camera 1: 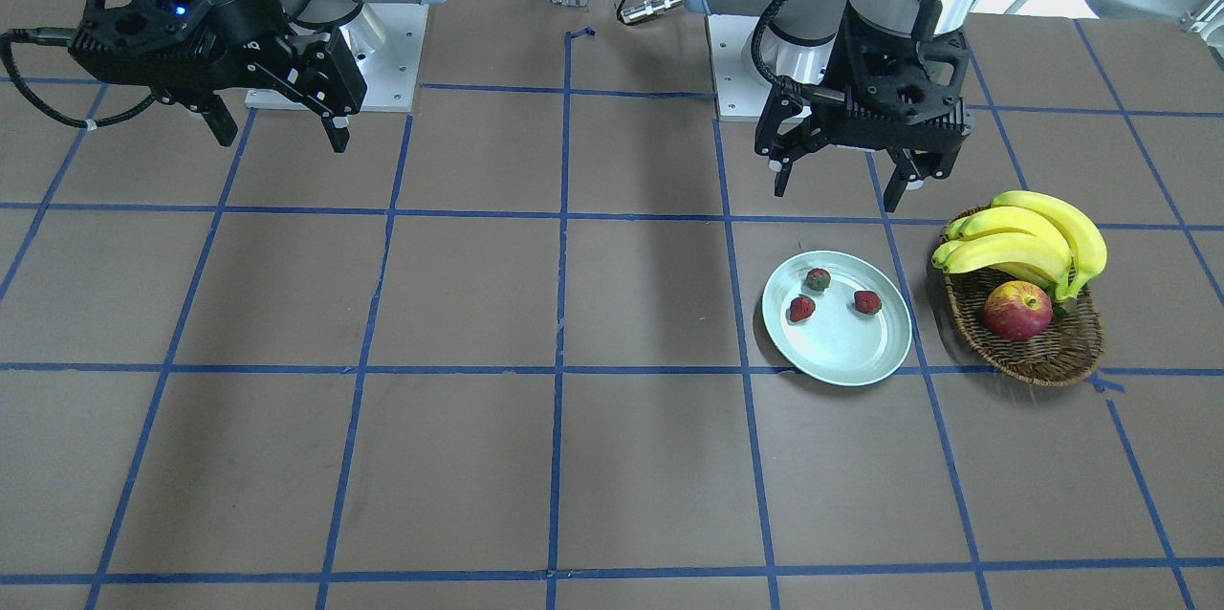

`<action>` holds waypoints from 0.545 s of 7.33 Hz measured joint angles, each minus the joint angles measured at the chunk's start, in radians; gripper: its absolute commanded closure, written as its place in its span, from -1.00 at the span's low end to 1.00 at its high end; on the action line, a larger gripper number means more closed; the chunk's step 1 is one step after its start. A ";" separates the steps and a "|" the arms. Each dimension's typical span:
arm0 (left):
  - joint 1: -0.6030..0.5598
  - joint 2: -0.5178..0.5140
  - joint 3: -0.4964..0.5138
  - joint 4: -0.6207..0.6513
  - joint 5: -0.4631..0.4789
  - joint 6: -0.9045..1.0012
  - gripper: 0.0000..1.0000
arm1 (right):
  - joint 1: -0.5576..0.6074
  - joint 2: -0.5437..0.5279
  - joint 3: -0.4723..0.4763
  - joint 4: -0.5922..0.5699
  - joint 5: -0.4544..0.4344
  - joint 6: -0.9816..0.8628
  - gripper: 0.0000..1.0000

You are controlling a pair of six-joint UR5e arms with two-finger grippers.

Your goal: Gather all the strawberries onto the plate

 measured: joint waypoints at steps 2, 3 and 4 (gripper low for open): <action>0.003 0.007 0.001 0.004 0.000 -0.007 -1.00 | 0.000 0.000 0.000 0.002 0.004 0.000 -1.00; 0.006 0.011 0.000 0.005 0.000 -0.015 -1.00 | 0.000 0.001 -0.001 0.002 0.003 0.000 -1.00; 0.011 0.015 0.000 0.000 0.002 -0.035 -1.00 | 0.000 0.001 -0.001 0.002 0.003 0.000 -1.00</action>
